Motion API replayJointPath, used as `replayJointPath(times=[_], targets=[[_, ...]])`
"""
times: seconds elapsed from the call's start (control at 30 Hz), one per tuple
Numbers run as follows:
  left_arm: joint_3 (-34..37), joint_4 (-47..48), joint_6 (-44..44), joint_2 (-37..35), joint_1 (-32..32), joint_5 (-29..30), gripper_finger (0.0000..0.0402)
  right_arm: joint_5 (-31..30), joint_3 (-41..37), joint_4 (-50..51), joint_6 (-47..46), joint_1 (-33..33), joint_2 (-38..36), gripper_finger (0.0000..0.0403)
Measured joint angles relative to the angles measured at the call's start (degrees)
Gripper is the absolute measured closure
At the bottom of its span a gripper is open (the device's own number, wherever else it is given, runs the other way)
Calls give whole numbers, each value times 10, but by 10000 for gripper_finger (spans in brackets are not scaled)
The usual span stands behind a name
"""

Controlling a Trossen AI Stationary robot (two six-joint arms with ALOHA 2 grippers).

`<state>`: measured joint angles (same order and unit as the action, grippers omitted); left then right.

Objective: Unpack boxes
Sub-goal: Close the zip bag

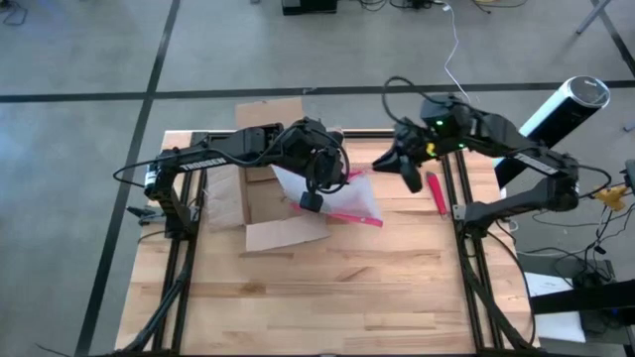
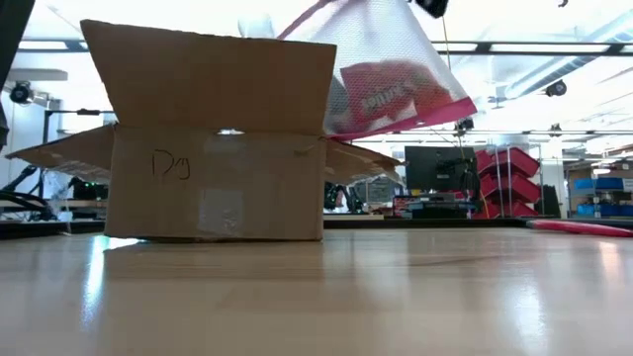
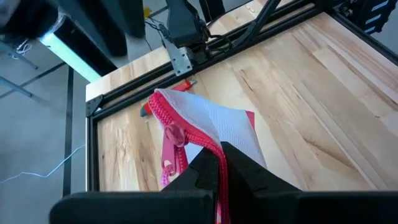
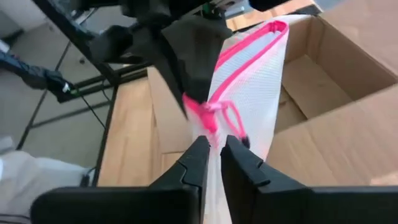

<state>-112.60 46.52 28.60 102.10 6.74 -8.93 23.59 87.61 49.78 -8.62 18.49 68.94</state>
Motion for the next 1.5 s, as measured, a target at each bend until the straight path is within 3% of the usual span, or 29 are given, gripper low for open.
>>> replayJointPath(times=[0.27,0.5,0.7,0.87,1.1,1.5], targets=[[0,-3,0,0,0,0,401,-31,-6,7,-124,-27,-24,297],[0,-8,2,0,0,0,401,-61,-34,-44,-118,-58,15,216],[0,-10,2,0,0,0,401,-76,-44,-54,-83,-59,61,189],[0,-10,1,0,0,-1,402,-67,-44,-58,-52,-61,80,227],[0,-11,0,0,0,-1,402,-66,-44,-43,-9,-65,77,385],[1,-10,9,-10,2,11,401,-67,-43,-7,13,-78,75,402]])
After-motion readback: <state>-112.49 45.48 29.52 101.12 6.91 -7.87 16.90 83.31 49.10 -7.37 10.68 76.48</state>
